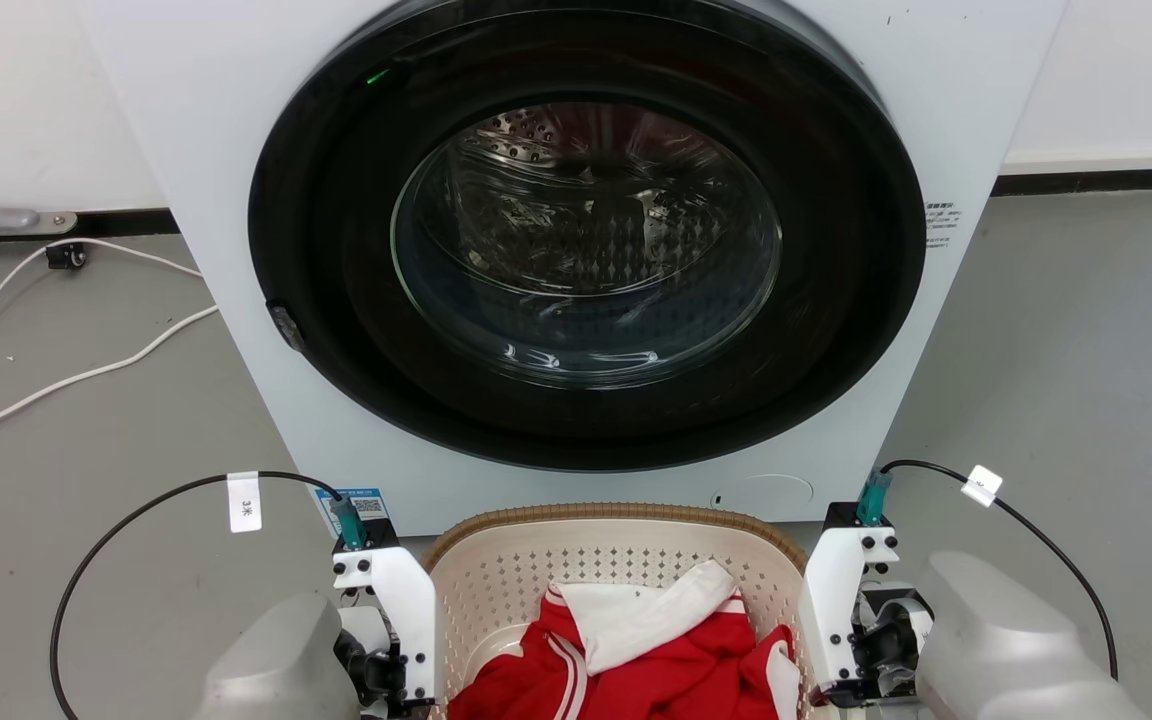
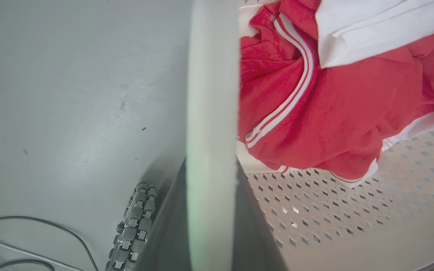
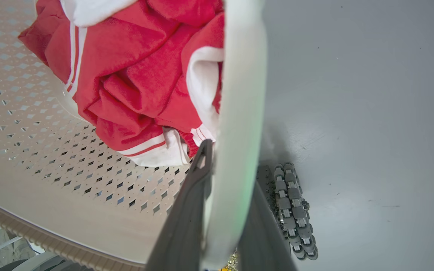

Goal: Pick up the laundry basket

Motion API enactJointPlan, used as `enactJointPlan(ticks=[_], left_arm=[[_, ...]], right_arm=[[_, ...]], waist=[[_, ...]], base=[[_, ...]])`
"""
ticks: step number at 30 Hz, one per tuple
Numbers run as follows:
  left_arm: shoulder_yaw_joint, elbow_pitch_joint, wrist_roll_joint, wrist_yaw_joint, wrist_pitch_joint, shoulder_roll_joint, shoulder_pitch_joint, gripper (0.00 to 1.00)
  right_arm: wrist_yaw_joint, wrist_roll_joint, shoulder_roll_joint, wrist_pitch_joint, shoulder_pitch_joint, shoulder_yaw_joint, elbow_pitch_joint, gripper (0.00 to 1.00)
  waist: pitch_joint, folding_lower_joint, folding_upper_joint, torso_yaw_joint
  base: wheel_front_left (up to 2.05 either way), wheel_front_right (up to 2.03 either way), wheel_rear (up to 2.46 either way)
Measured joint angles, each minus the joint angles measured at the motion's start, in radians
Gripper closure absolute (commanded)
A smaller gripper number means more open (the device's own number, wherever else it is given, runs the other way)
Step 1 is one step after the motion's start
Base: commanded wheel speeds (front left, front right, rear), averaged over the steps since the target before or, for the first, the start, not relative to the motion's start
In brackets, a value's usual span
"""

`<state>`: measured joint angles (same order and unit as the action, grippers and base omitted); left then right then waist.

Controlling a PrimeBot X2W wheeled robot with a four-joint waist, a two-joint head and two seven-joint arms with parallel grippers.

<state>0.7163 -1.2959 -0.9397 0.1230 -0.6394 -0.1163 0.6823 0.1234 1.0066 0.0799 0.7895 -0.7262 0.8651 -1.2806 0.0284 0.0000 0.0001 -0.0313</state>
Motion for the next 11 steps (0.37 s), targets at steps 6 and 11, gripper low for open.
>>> enactJointPlan(ticks=[6,11], left_arm=[[0.003,0.0,-0.005,0.0,0.0,-0.001,0.0,1.0],[0.007,0.0,-0.005,0.0,0.0,-0.001,0.0,1.0]], right_arm=[[0.0,0.005,0.0,0.0,0.0,0.004,-0.001,1.0],[0.0,0.006,0.0,0.0,0.0,0.007,-0.002,1.0]], waist=[[0.001,0.0,0.0,0.0],[0.003,0.0,0.0,-0.001]], base=[[0.0,0.0,0.0],[0.0,0.0,0.0]])
